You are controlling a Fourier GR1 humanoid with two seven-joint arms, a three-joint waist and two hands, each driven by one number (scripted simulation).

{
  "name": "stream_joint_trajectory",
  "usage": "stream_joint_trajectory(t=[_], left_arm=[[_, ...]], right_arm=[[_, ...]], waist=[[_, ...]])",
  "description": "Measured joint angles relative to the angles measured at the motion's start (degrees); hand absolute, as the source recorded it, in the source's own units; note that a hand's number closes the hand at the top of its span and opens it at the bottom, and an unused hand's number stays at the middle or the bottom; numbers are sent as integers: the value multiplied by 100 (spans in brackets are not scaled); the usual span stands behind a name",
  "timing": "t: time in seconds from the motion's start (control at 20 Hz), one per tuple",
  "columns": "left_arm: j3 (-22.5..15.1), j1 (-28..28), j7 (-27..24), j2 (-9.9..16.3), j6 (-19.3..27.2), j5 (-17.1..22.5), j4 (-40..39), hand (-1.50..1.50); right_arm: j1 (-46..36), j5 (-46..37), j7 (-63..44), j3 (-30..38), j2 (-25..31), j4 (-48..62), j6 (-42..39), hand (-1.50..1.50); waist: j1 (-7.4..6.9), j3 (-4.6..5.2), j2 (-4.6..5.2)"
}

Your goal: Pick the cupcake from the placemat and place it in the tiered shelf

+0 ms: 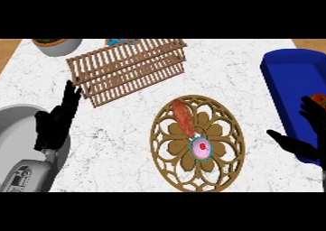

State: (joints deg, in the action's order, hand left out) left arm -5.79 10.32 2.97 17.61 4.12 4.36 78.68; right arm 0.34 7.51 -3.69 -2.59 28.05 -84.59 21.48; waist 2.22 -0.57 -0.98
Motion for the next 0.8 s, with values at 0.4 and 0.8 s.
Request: stream_joint_trajectory(t=[0.4,0.8], left_arm=[[-254,-113,44,-157,-95,-98,227,0],[-458,-71,65,-214,-241,-189,317,0]], right_arm=[[296,-389,-891,-896,177,-1828,-247,-150],[-3,-1313,-3113,-1703,1431,-2717,-1025,-150]], waist=[[-108,-5,-6],[-277,44,20]])
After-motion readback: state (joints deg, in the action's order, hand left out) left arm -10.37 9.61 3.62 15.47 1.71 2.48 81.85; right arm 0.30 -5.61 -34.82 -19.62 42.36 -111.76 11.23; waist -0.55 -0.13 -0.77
